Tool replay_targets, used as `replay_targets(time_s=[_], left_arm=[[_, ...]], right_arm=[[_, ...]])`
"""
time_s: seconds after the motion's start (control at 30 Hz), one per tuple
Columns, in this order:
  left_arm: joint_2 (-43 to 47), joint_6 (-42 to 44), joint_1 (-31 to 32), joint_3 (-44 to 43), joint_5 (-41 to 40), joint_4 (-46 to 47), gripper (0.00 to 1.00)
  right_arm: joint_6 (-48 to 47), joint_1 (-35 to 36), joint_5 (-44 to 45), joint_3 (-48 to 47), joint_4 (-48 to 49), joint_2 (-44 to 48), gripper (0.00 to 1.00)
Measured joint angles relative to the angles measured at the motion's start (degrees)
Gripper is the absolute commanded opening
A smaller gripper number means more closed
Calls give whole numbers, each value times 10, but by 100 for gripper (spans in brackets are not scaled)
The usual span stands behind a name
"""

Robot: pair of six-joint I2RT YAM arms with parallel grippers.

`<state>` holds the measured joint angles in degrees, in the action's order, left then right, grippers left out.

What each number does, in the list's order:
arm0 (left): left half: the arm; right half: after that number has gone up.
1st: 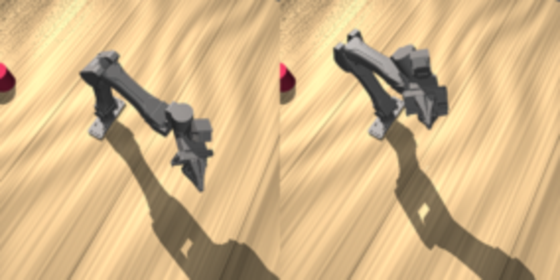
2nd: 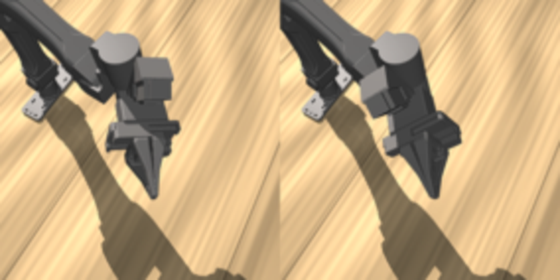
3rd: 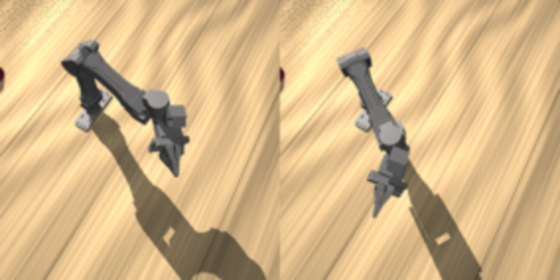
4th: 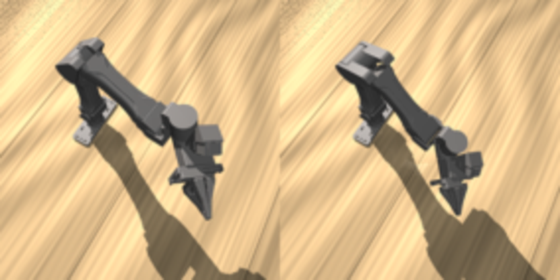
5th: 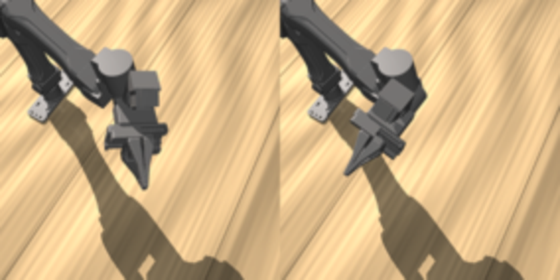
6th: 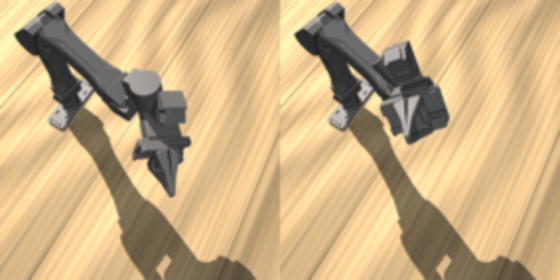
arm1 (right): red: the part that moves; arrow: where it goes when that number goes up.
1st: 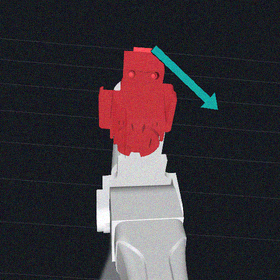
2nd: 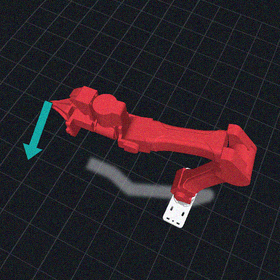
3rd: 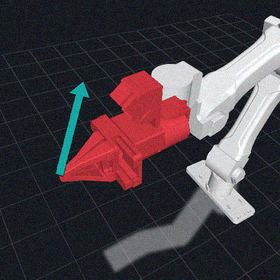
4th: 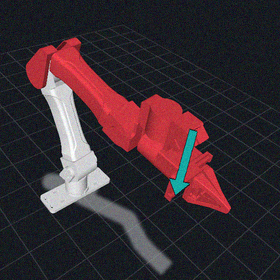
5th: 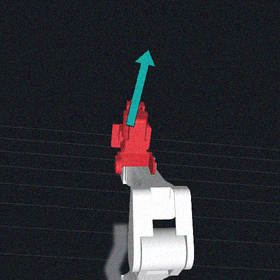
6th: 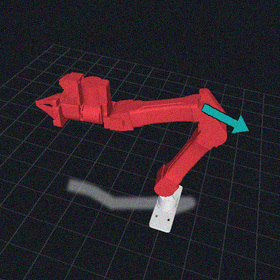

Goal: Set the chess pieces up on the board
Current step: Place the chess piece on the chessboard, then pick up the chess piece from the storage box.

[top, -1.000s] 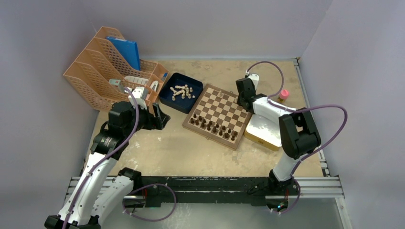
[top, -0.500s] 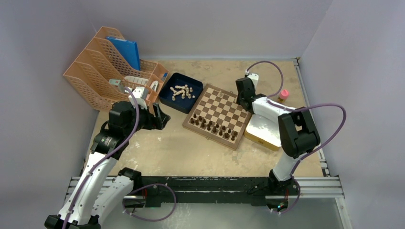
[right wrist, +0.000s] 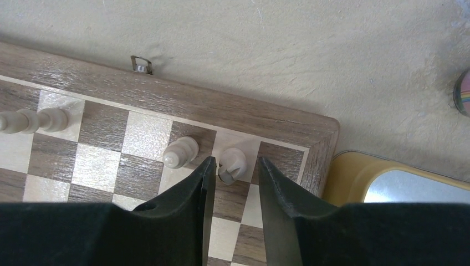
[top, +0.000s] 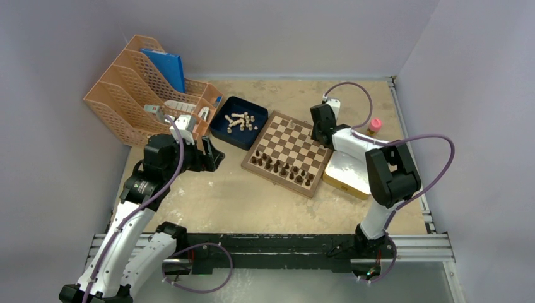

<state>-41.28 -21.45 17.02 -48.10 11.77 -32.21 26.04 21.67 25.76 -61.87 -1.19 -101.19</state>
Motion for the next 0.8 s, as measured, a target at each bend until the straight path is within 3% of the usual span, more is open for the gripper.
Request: replay_targets(time_s=[0.4,0.8], left_arm=[[0,0,0,0,0,0,81],[-1,0,0,0,-5,0,81]], right_arm=[[0,0,0,-25,-33,6,40],[-9,0,-39,-75,-53,78,39]])
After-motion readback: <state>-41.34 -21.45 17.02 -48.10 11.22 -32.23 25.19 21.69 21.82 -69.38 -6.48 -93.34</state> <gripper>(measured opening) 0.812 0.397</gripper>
